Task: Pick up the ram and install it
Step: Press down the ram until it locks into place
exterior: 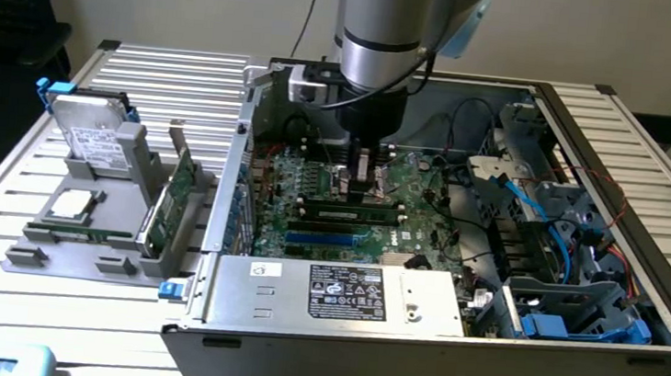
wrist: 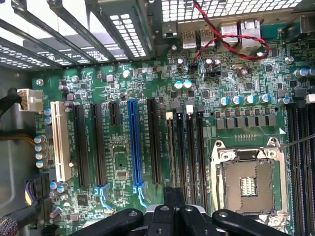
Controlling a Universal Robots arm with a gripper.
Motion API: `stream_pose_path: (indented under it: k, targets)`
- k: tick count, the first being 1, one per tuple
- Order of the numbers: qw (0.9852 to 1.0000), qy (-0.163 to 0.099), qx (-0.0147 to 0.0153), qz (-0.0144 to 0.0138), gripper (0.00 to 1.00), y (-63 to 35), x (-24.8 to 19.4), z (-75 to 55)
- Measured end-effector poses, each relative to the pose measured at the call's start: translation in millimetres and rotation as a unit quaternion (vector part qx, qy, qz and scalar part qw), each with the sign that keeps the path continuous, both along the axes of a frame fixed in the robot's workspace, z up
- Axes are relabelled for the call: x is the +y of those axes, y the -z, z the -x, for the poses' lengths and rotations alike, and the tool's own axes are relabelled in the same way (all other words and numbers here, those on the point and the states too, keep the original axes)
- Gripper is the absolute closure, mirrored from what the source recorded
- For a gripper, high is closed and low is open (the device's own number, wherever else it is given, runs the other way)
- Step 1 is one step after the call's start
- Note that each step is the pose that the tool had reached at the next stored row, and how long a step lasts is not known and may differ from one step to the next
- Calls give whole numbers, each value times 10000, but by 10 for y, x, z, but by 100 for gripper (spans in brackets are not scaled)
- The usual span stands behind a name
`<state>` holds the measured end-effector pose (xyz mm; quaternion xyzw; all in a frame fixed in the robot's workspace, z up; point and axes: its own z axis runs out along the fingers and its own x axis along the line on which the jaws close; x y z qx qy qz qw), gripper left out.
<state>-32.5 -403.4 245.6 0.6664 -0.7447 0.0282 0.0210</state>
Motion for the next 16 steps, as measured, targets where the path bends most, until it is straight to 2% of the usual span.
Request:
stream_pose_path:
  k: [6, 12, 14, 16]
  targets:
    - [9992, 406, -1, 0, 89, 1, 0, 0]
    - [9966, 826, -1, 0, 89, 2, 0, 0]
    - [9959, 907, -6, -1, 89, 2, 0, -5]
    - [9958, 915, -6, -1, 89, 3, -1, -7]
